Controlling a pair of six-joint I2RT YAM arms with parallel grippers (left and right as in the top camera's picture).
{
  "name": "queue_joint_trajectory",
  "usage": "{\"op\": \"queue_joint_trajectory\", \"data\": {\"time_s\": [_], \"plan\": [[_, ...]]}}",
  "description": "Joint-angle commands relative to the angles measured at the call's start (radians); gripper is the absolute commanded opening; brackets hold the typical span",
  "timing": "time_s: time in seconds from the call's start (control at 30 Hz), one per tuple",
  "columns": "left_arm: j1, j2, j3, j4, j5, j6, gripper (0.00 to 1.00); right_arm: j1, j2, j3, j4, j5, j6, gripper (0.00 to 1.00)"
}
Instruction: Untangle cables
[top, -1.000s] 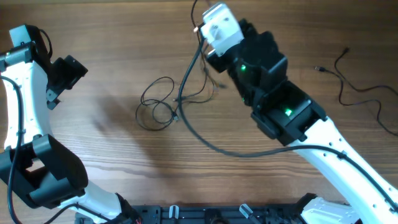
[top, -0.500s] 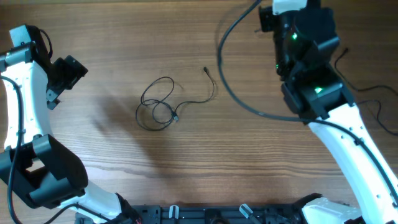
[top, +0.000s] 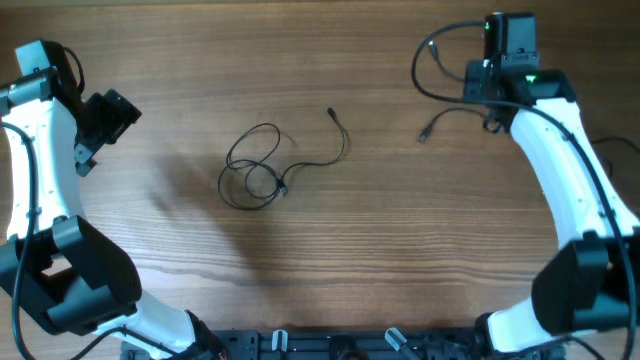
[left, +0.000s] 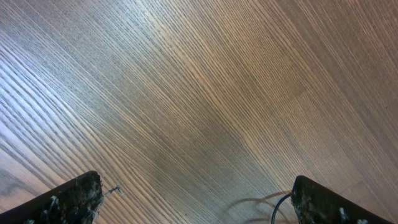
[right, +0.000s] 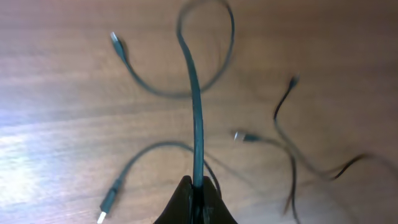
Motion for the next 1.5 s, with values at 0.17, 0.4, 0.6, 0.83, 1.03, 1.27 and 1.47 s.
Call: {"op": "queue_joint_trajectory", "data": {"time_s": [0.17, 0.4, 0.6, 0.83, 1.03, 1.27, 1.47], "plan": [[0.003, -0.002, -0.007, 0.0, 0.008, -0.01, 1.0, -0.052, 0.143, -0.038, -0.109, -0.118, 0.098, 0.04], [0.003, -0.002, -0.007, 0.0, 0.008, -0.01, 1.0, -0.051, 0.199, -0.048, -0.138, -0.394, 0.095, 0.16], [0.003, -0.002, -0.007, 0.0, 0.008, -0.01, 1.0, -0.051, 0.199, -0.048, -0.113, -0.4, 0.065, 0.71], [0.003, -0.002, -0.007, 0.0, 0.008, -0.01, 1.0, -0.051, 0.2, -0.049, 0.034, -0.46, -0.062, 0.5], [0.003, -0.002, -0.007, 0.0, 0.008, -0.01, 1.0, -0.049, 0.238, -0.049, 0.218, -0.645, -0.062, 0.08], [0.003, -0.002, -0.007, 0.0, 0.008, -0.01, 1.0, -0.047, 0.351, -0.05, 0.181, -0.63, -0.063, 0.1], [0.003, -0.002, -0.007, 0.0, 0.008, -0.01, 1.0, -0.047, 0.426, -0.05, 0.132, -0.63, -0.062, 0.16]]}}
